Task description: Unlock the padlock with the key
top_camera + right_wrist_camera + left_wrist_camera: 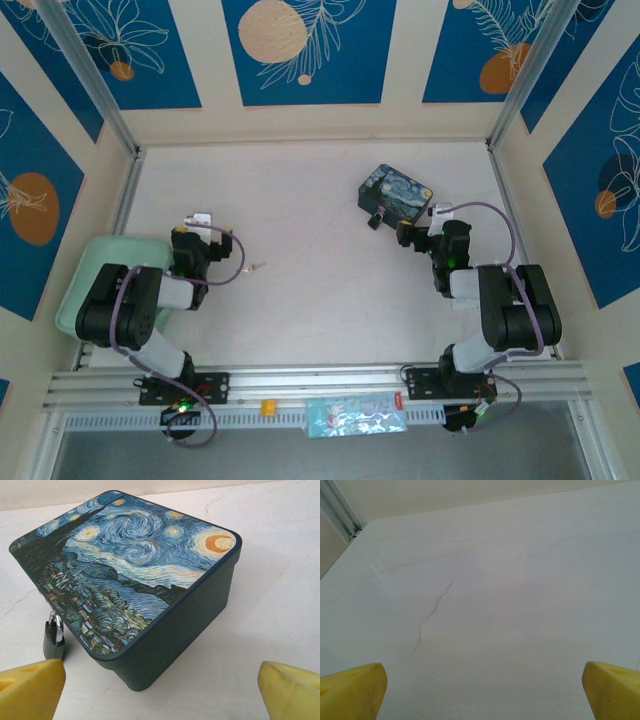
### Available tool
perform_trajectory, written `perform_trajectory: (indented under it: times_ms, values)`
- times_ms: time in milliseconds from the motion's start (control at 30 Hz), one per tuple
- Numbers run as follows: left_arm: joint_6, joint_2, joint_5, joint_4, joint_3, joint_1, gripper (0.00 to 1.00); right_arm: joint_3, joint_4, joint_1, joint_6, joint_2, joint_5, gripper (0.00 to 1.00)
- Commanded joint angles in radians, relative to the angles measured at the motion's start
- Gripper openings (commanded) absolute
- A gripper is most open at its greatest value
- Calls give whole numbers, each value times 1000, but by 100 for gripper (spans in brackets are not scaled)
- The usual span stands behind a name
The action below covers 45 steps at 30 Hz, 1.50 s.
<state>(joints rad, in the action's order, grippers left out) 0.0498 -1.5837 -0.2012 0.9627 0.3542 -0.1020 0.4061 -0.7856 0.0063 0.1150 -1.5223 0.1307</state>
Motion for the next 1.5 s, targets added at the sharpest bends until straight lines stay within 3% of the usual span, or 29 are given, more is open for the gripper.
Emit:
perform_trajectory:
  times_ms: [0,333,433,600,767,900,1033,1233,1467]
  values:
    - [-16,16,19,8,9,10,99,9,-21,3,-6,2,3,99]
    - [-15,17,20,11,8,10,99,7,-26,4,-8,5,7,99]
    - [-13,57,-37,-19,10,-5,99,22,23,29,-24,37,47,99]
    - [-47,264,-114,-405,126,-27,99,100,267,111,-74,159,151,99]
    - [-284,400,-79,-659,217,-42,95,155,412,220,-92,237,248,99]
    - [-565,467,-16,-920,275,-64,86,247,610,293,-23,268,241,99]
    - [-811,494,47,-1093,274,-144,79,307,720,348,44,277,176,99]
    - [-1157,468,-5,-1142,205,-309,75,365,794,438,66,255,180,99]
    - [-1286,288,-98,-1156,259,-400,71,362,814,481,64,257,207,99]
